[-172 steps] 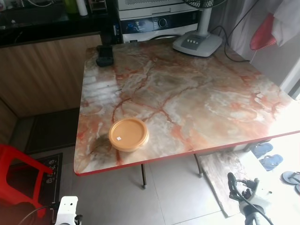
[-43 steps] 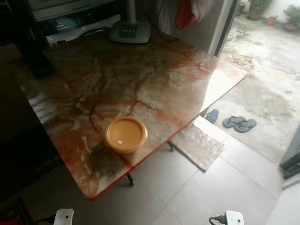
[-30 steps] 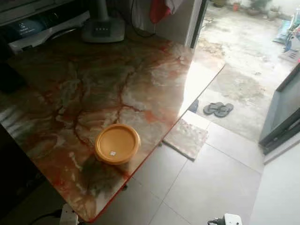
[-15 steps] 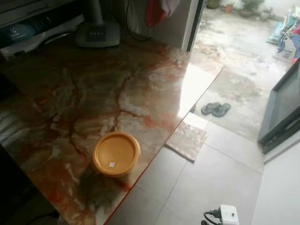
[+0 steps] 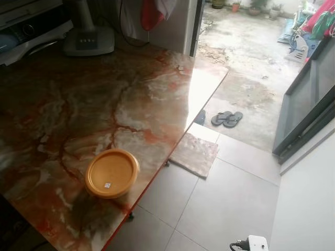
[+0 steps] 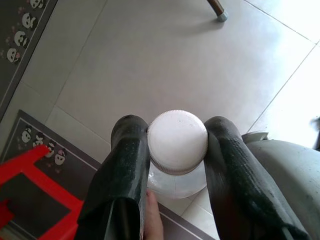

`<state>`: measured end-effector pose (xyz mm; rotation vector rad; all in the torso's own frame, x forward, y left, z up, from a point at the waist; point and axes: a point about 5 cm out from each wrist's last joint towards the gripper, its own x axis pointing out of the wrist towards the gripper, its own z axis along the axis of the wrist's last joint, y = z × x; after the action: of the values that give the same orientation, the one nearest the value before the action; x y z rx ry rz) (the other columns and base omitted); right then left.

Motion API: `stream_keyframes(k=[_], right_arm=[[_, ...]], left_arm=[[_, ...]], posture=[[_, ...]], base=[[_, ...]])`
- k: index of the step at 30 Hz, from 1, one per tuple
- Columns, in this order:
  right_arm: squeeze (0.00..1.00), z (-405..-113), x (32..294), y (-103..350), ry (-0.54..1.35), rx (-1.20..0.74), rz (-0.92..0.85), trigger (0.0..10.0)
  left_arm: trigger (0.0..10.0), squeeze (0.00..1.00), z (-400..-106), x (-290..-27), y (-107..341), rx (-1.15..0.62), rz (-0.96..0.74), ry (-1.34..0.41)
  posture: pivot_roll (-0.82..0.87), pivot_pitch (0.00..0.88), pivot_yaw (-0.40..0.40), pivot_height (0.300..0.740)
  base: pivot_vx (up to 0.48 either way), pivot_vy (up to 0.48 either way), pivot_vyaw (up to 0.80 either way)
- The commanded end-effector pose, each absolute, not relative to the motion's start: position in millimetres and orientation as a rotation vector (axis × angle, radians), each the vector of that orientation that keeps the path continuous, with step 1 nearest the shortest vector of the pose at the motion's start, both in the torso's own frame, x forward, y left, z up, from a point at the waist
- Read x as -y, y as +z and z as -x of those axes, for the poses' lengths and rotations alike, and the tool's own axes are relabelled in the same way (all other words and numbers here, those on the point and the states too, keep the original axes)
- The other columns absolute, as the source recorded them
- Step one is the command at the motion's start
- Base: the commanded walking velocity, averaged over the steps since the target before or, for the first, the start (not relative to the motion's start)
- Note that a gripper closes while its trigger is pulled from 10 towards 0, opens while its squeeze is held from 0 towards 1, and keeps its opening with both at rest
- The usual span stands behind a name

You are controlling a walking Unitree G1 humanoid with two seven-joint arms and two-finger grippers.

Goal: Restocking fridge

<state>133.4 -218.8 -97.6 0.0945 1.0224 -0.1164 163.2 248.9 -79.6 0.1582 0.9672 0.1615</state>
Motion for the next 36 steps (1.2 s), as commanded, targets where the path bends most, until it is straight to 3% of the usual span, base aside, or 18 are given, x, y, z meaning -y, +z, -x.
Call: stream_keyframes(k=[1,16,20,36], right_arm=[[0.0,-130,221,-98,-0.133,-1.03,-0.105,10.0],[0.0,-129,219,-99,-0.137,-1.028,-0.113,10.0],[0.0,-129,219,-99,-0.137,-1.033,-0.112,10.0],[0.0,-129,219,-99,-0.131,-1.041,-0.106,10.0]], left_arm=[[10.0,0.0,-154,-250,-83,-0.993,-0.161,0.165],[10.0,0.0,-147,-254,-85,-1.005,-0.17,0.167],[10.0,0.0,-144,-258,-85,-1.01,-0.163,0.18],[10.0,0.0,-145,-253,-86,-1.011,-0.151,0.18]], posture=[[0.09,0.091,0.0,0.74],[0.09,0.095,0.008,0.74],[0.09,0.096,0.009,0.74],[0.09,0.096,0.007,0.74]], base=[[0.0,-0.371,0.0],[0.0,-0.371,0.0],[0.0,0.0,0.0],[0.0,0.0,-0.74]])
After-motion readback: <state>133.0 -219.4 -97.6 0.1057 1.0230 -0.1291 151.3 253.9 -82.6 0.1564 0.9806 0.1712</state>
